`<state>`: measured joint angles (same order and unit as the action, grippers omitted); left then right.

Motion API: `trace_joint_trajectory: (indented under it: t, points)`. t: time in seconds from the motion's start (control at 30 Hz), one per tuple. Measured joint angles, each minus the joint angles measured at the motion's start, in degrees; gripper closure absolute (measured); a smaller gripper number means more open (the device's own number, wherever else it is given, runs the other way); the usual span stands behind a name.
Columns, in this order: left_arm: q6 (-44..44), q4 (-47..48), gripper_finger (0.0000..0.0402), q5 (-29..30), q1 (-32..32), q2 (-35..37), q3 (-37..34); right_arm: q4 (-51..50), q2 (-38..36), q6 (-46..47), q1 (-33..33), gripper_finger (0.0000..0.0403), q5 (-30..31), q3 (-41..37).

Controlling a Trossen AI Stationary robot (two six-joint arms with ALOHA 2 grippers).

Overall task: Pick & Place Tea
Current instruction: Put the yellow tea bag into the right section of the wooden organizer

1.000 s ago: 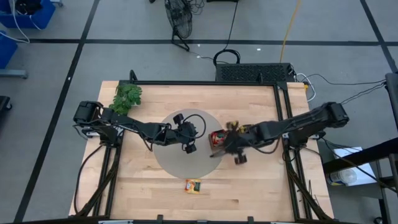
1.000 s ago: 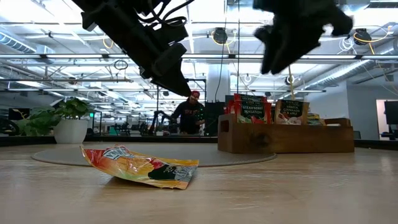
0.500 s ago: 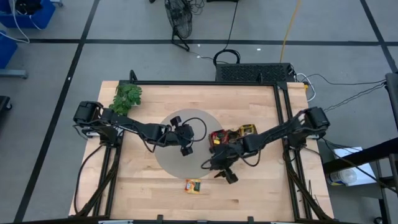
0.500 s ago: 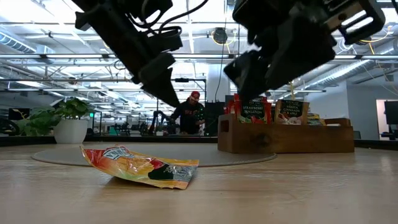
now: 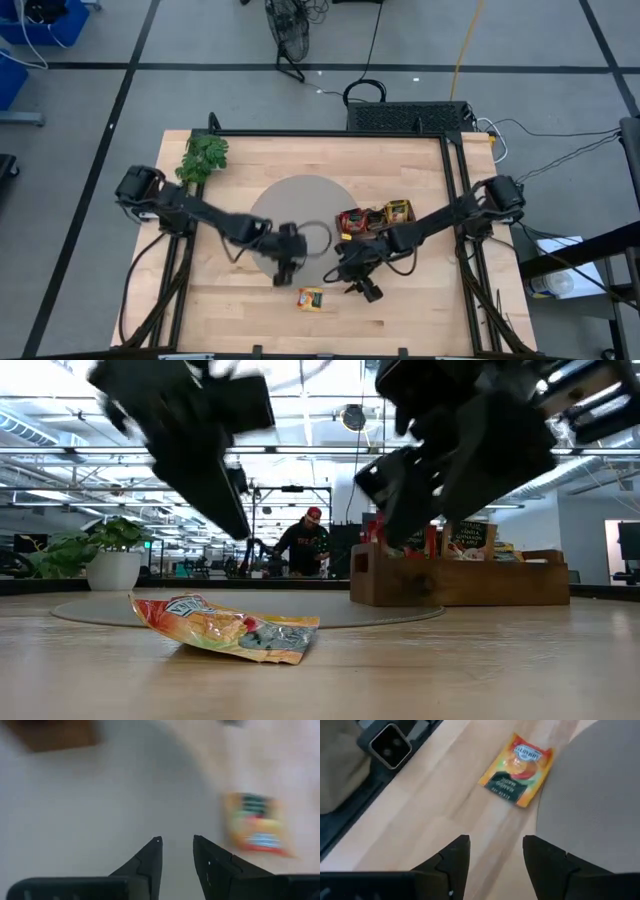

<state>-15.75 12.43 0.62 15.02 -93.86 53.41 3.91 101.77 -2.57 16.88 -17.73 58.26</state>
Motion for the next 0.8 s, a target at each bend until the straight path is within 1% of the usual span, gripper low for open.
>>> trace_joint_trajectory:
  t: [0.1,0.17,0.23,0.3,0.37,0.43,0.53,0.6,0.73,0.8]
  points:
    - [0.31,-1.99,0.0291,-0.46,5.62,0.00,1.35,-4.98,-2.85,-0.08,0.36,0.0236,2.57,0.00]
    - [0.50,-1.45,0.0291,2.20,9.04,0.02,2.50,-8.56,-4.68,-0.73,0.48,0.0236,4.50,0.00]
    - [-0.51,0.61,0.0291,6.43,11.69,0.02,3.09,-11.17,-5.99,-1.07,0.50,0.0236,6.25,0.00]
    - [-5.16,2.02,0.0290,9.08,12.99,-0.60,3.21,-13.59,-6.88,-1.11,0.55,0.0238,7.45,0.01]
    - [-11.78,3.28,0.0290,9.44,13.27,-0.78,3.22,-14.27,-7.08,-1.12,0.54,0.0238,7.34,-0.02]
    - [-18.86,3.37,0.0287,8.00,12.30,-1.25,3.37,-14.02,-7.08,-1.44,0.53,0.0238,7.27,-0.02]
    - [-27.28,5.31,0.0271,2.00,9.94,-2.03,3.16,-14.07,-7.08,-2.75,0.55,0.0239,7.25,-0.02]
    - [-29.70,3.67,0.0254,-1.38,8.47,-2.91,3.31,-14.05,-7.08,-2.90,0.57,0.0239,7.23,-0.02]
    - [-32.06,3.80,0.0221,-2.69,7.08,-4.77,3.24,-14.47,-7.08,-2.86,0.78,0.0240,7.20,-0.04]
    - [-32.35,3.10,0.0208,-4.95,6.45,-6.18,3.22,-15.15,-7.08,-2.86,0.87,0.0242,7.19,-0.06]
